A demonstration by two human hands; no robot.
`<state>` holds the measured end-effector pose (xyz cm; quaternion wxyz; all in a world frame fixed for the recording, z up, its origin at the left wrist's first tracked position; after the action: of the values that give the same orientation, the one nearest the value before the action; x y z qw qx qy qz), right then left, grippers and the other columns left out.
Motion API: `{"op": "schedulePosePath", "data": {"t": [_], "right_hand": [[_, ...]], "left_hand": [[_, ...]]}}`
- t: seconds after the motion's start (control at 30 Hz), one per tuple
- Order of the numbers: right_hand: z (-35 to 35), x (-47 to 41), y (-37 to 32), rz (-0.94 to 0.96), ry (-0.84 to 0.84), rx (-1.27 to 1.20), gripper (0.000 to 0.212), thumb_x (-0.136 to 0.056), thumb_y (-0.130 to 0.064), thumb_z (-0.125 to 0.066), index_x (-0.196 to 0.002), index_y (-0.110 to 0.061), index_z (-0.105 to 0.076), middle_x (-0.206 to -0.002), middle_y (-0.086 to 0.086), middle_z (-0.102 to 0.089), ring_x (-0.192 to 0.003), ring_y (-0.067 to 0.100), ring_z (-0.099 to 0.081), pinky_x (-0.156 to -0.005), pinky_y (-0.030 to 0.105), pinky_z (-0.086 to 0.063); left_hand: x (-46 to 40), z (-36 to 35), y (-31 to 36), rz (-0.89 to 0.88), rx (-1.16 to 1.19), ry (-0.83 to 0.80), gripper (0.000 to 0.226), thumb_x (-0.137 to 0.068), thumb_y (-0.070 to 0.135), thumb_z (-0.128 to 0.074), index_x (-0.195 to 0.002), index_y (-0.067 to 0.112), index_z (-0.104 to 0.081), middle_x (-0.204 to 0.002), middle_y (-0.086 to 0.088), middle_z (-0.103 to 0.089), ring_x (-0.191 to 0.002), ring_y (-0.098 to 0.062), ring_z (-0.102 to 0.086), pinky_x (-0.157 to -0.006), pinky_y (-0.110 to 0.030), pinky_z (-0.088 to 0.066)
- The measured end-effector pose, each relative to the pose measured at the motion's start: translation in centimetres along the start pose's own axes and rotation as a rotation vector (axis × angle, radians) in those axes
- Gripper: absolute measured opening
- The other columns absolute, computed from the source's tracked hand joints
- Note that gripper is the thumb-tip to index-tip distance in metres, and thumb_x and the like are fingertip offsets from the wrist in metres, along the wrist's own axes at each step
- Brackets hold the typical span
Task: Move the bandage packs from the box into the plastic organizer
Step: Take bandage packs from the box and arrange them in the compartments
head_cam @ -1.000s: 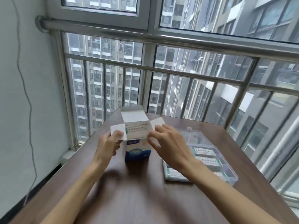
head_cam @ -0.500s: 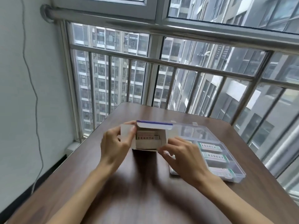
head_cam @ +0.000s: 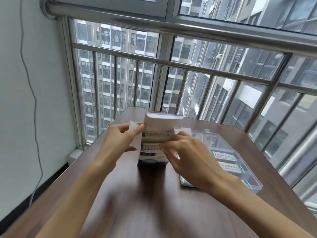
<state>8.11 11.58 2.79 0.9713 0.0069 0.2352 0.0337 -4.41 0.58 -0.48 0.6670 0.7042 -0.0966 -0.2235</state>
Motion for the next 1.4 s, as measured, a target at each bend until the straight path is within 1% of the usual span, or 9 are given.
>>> {"op": "schedulePosePath", "data": {"t": [0.17,0.33,0.47,0.63,0.83,1.03,1.17,1.3,1.4], "right_hand": [[-2.0,-2.3,1.3,-0.13,-0.285,0.023,0.014,-0.081,-0.005,-0.049,-0.071,-0.009,-0.057,-0.083,0.012,-0.062,-0.079,0.035,-0.057,-0.062,0.037,-0.046],[-4.4,-3.7,1.7,-0.188,-0.632,0.055,0.026,-0.084,-0.005,-0.051,-0.11,-0.004,-0.054,-0.119,0.017,-0.055,-0.109,0.033,-0.053,-0.082,0.032,-0.046],[-5.2,-4.3,1.3,-0.192,-0.781,0.143,0.019,-0.086,-0.008,-0.051,-0.104,-0.007,-0.056,-0.114,0.016,-0.061,-0.105,0.032,-0.058,-0.078,0.029,-0.046],[-4.2,-4.8,0.6,-0.155,-0.625,0.178,0.008,-0.085,-0.006,-0.054,-0.087,-0.012,-0.049,-0.109,0.016,-0.061,-0.101,0.034,-0.058,-0.068,0.028,-0.038],[-2.8,-4.7,0.7,-0.068,-0.368,0.234,0.03,-0.078,-0.01,-0.059,-0.061,-0.01,-0.034,-0.061,0.003,-0.037,-0.069,0.032,-0.04,-0.046,0.029,-0.021],[-1.2,-4.6,1.3,-0.048,-0.269,0.053,0.016,-0.088,-0.025,-0.053,-0.091,-0.018,-0.067,-0.097,0.007,-0.059,-0.096,0.026,-0.054,-0.076,0.038,-0.047],[-1.4,-4.3,2.2,-0.092,-0.195,-0.118,0.02,-0.093,-0.026,-0.053,-0.099,-0.012,-0.066,-0.094,0.01,-0.062,-0.099,0.022,-0.048,-0.082,0.034,-0.041],[-1.8,-5.0,3.3,-0.255,-0.13,-0.415,0.022,-0.094,-0.022,-0.05,-0.096,-0.005,-0.064,-0.094,0.013,-0.067,-0.089,0.028,-0.061,-0.079,0.049,-0.051],[-1.5,-5.6,3.7,-0.38,-0.192,-0.643,0.027,-0.097,-0.017,-0.048,-0.116,-0.006,-0.064,-0.111,0.01,-0.067,-0.098,0.021,-0.061,-0.085,0.037,-0.052]], "left_hand": [[0.4,0.3,0.8,-0.035,-0.078,-0.068,0.009,-0.086,0.023,-0.069,-0.078,0.026,-0.073,-0.067,0.013,-0.072,-0.062,0.002,-0.067,-0.049,-0.013,-0.049],[0.6,0.1,0.8,-0.141,-0.236,0.018,0.006,-0.084,0.027,-0.07,-0.083,0.025,-0.076,-0.081,0.009,-0.075,-0.08,-0.004,-0.069,-0.08,-0.032,-0.056],[0.4,-0.1,0.6,-0.156,-0.306,0.05,0.006,-0.083,0.033,-0.071,-0.08,0.033,-0.075,-0.083,0.012,-0.074,-0.084,-0.008,-0.068,-0.086,-0.041,-0.054],[0.0,0.2,0.6,-0.185,-0.315,0.085,0.006,-0.084,0.031,-0.07,-0.085,0.03,-0.076,-0.087,0.013,-0.074,-0.09,-0.005,-0.068,-0.09,-0.041,-0.052],[-0.6,0.2,0.9,-0.195,-0.321,0.092,0.009,-0.085,0.026,-0.07,-0.089,0.023,-0.077,-0.088,0.009,-0.074,-0.088,-0.007,-0.068,-0.09,-0.04,-0.053],[-1.3,1.0,1.0,-0.162,-0.322,0.08,0.015,-0.086,0.021,-0.069,-0.096,0.012,-0.076,-0.091,0.001,-0.074,-0.087,-0.008,-0.068,-0.086,-0.028,-0.052],[-2.0,1.4,0.5,-0.067,-0.278,0.028,0.015,-0.089,0.019,-0.066,-0.098,0.01,-0.074,-0.085,-0.001,-0.071,-0.069,-0.004,-0.06,-0.054,-0.007,-0.042],[-3.1,1.8,0.0,-0.005,-0.355,0.012,0.021,-0.089,0.024,-0.065,-0.103,0.01,-0.074,-0.088,0.0,-0.071,-0.067,-0.001,-0.055,-0.055,-0.016,-0.039],[-3.9,2.2,-0.3,0.044,-0.413,-0.019,0.02,-0.09,0.028,-0.064,-0.099,0.014,-0.076,-0.084,0.0,-0.073,-0.067,-0.007,-0.058,-0.058,-0.023,-0.042]]}}
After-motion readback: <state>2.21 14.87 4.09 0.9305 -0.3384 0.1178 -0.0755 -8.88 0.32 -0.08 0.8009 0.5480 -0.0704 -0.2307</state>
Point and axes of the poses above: each hand's wrist, its own x-axis away from the middle knuckle, its own z-axis out of the back of the hand, y = z × x, the point moved 5 cm from there along -x, towards the middle knuckle
